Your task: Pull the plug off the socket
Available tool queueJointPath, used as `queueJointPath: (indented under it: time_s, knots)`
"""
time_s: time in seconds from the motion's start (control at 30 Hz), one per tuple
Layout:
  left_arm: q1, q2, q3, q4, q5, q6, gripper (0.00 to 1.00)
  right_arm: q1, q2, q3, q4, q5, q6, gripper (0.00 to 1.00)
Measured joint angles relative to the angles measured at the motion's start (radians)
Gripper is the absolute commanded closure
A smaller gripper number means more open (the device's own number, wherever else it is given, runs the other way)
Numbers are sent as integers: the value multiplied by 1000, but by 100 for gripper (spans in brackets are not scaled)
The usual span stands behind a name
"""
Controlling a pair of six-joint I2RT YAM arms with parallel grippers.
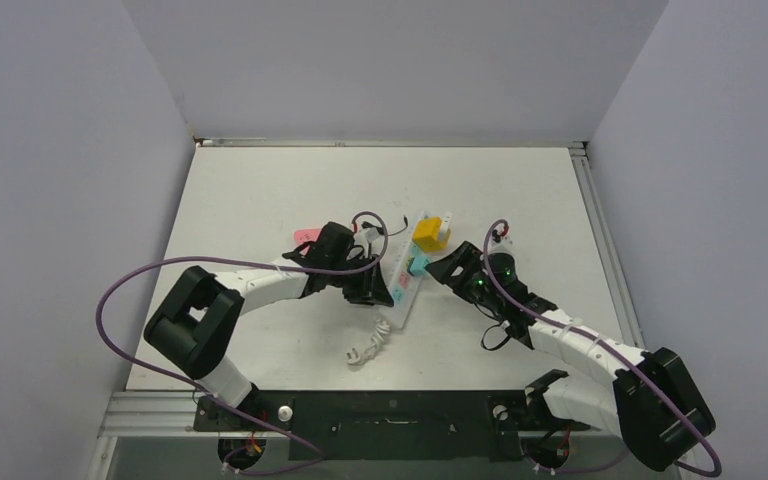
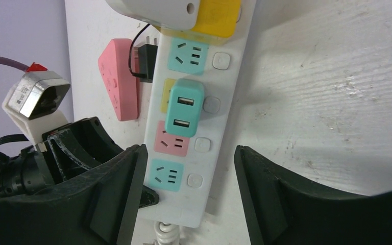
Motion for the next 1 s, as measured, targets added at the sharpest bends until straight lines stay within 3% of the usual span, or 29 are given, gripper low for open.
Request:
queueJointPath:
  time_s: [0.3,1.0]
  knots:
    - [-2,12,0,8,15,-13,100,34,87,-16,187,-2,26,41]
    - [-8,21,0,12,18,-19,100,50,231,-22,308,22,41,53]
